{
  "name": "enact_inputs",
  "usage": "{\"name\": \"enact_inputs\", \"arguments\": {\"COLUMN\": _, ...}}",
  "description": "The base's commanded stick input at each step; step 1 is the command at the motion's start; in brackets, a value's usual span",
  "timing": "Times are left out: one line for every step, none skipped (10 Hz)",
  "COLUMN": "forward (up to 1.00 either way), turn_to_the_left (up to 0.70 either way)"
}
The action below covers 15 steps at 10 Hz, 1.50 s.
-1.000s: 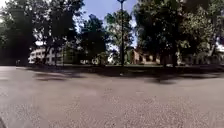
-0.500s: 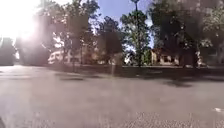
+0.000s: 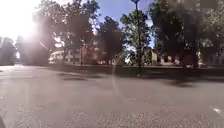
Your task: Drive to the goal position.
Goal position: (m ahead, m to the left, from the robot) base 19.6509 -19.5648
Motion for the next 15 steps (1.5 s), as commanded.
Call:
{"name": "enact_inputs", "arguments": {"forward": 0.70, "turn_to_the_left": 0.00}}
{"name": "enact_inputs", "arguments": {"forward": 0.70, "turn_to_the_left": 0.13}}
{"name": "enact_inputs", "arguments": {"forward": 0.70, "turn_to_the_left": 0.14}}
{"name": "enact_inputs", "arguments": {"forward": 0.70, "turn_to_the_left": 0.14}}
{"name": "enact_inputs", "arguments": {"forward": 0.70, "turn_to_the_left": 0.14}}
{"name": "enact_inputs", "arguments": {"forward": 0.70, "turn_to_the_left": 0.14}}
{"name": "enact_inputs", "arguments": {"forward": 0.70, "turn_to_the_left": 0.11}}
{"name": "enact_inputs", "arguments": {"forward": 0.70, "turn_to_the_left": 0.03}}
{"name": "enact_inputs", "arguments": {"forward": 0.70, "turn_to_the_left": 0.00}}
{"name": "enact_inputs", "arguments": {"forward": 0.70, "turn_to_the_left": 0.00}}
{"name": "enact_inputs", "arguments": {"forward": 0.70, "turn_to_the_left": 0.00}}
{"name": "enact_inputs", "arguments": {"forward": 0.70, "turn_to_the_left": 0.00}}
{"name": "enact_inputs", "arguments": {"forward": 0.70, "turn_to_the_left": 0.00}}
{"name": "enact_inputs", "arguments": {"forward": 0.70, "turn_to_the_left": 0.00}}
{"name": "enact_inputs", "arguments": {"forward": 0.70, "turn_to_the_left": 0.00}}
